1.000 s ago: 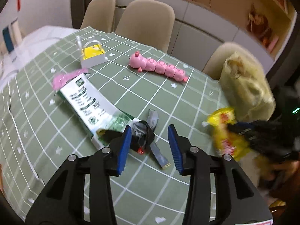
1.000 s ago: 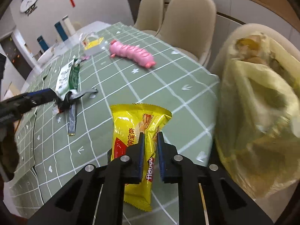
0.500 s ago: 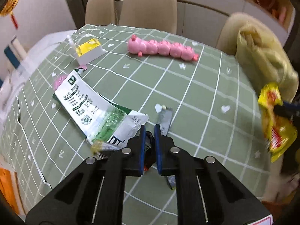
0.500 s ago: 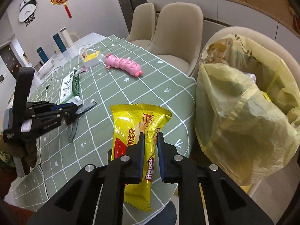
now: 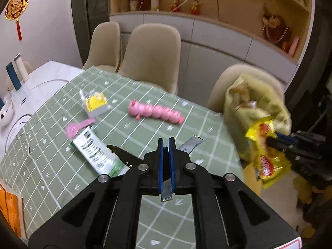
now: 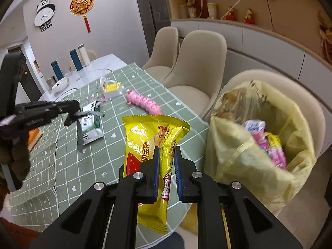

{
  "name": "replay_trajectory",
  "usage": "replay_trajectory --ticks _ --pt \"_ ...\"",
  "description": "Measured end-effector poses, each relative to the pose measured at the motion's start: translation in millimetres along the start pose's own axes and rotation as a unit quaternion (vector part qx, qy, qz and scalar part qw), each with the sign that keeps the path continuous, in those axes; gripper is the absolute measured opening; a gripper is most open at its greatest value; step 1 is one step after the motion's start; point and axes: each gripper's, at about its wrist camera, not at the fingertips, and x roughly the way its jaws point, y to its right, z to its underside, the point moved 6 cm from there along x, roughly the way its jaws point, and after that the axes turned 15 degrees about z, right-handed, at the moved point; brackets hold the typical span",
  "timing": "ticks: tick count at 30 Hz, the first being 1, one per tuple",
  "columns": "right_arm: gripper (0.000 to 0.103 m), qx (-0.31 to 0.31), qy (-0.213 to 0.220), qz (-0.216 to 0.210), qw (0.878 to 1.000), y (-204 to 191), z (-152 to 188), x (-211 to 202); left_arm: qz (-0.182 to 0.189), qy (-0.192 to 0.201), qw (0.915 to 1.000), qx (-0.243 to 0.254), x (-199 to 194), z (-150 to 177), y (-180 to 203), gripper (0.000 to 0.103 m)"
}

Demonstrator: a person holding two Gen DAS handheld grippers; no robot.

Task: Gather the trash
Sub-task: 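Carry the Nabati packet and silver strip toward the trash bag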

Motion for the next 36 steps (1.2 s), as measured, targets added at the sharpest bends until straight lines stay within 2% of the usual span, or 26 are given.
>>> replay_trajectory --ticks 7,11,17,23,30,36 --pt "0.014 0.003 0.048 0.026 0.998 35.3 -35.3 -28.0 0.017 0.051 0.9980 0.033 -16.4 -54.6 49.2 0.005" --pt "0.014 0.011 0.077 0.054 0.995 69.4 -57.8 -45.1 0.036 0.076 0.9947 0.059 -16.7 -87.8 86.9 0.005" --pt "0.014 0.027 0.095 0.111 0.989 130.4 -73.7 -56.4 0.074 0.080 0.9907 0.082 7.4 -114.3 134.4 0.005" --pt "0.014 0.056 0.084 0.154 0.983 185.9 -69.5 -52.1 0.124 0.057 0.9866 0.090 55.9 -126.2 173.6 0.005" --pt "0.014 0.071 0.050 0.180 0.980 220.1 -49.8 -32.4 0.183 0.006 0.9813 0.061 124.4 -127.4 193.1 0.005" --pt "0.014 0.091 0.026 0.182 0.979 240.3 -37.8 -11.1 0.186 -0.038 0.9808 0.045 173.4 -113.8 195.2 0.005"
